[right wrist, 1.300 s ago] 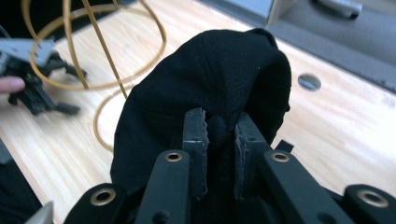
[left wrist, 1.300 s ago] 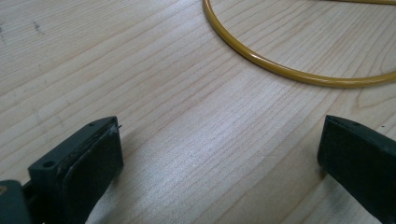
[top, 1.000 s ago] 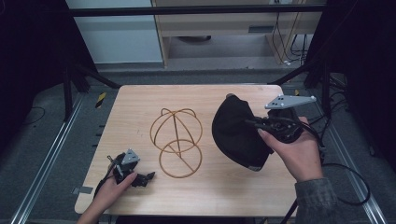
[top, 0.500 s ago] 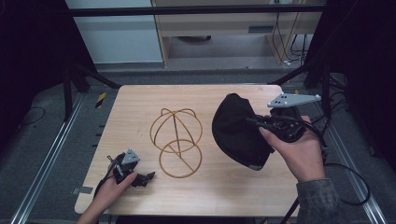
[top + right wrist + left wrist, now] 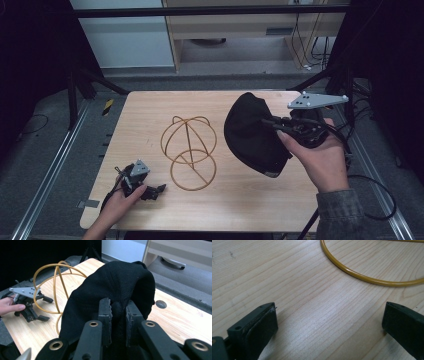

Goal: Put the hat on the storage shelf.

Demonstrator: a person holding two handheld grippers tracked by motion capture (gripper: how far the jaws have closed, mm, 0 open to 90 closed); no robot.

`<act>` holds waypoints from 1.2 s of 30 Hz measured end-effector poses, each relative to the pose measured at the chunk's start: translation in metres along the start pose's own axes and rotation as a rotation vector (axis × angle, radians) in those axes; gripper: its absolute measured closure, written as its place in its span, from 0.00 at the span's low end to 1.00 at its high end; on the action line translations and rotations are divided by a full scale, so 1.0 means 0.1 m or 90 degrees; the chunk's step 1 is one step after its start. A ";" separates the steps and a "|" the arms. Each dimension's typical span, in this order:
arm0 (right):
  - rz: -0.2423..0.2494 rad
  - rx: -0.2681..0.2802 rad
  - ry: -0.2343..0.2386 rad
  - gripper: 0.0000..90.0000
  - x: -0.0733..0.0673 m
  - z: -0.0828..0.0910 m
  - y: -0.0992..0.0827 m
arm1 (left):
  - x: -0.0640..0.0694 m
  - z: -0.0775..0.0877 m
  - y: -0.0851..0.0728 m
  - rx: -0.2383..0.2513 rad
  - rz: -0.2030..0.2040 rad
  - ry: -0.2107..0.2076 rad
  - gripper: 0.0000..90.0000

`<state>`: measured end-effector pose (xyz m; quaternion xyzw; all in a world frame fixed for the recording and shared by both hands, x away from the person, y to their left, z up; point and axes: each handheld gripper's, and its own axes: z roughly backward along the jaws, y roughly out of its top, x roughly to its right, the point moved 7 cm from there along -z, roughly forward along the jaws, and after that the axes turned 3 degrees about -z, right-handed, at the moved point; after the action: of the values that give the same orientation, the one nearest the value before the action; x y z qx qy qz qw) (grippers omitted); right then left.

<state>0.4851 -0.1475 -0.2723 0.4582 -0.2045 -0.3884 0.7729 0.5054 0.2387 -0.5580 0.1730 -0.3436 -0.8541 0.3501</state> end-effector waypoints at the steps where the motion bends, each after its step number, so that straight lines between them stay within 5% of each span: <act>1: 0.001 0.001 0.001 0.87 -0.01 0.00 0.01 | 0.00 0.00 0.00 0.000 0.000 0.000 0.00; 36: 0.034 0.032 0.036 0.87 -0.35 0.04 0.39 | 0.00 0.00 0.00 -0.001 0.000 -0.001 0.00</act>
<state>0.4767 -0.1114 -0.2350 0.4826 -0.2041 -0.3492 0.7769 0.5054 0.2388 -0.5580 0.1722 -0.3428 -0.8547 0.3497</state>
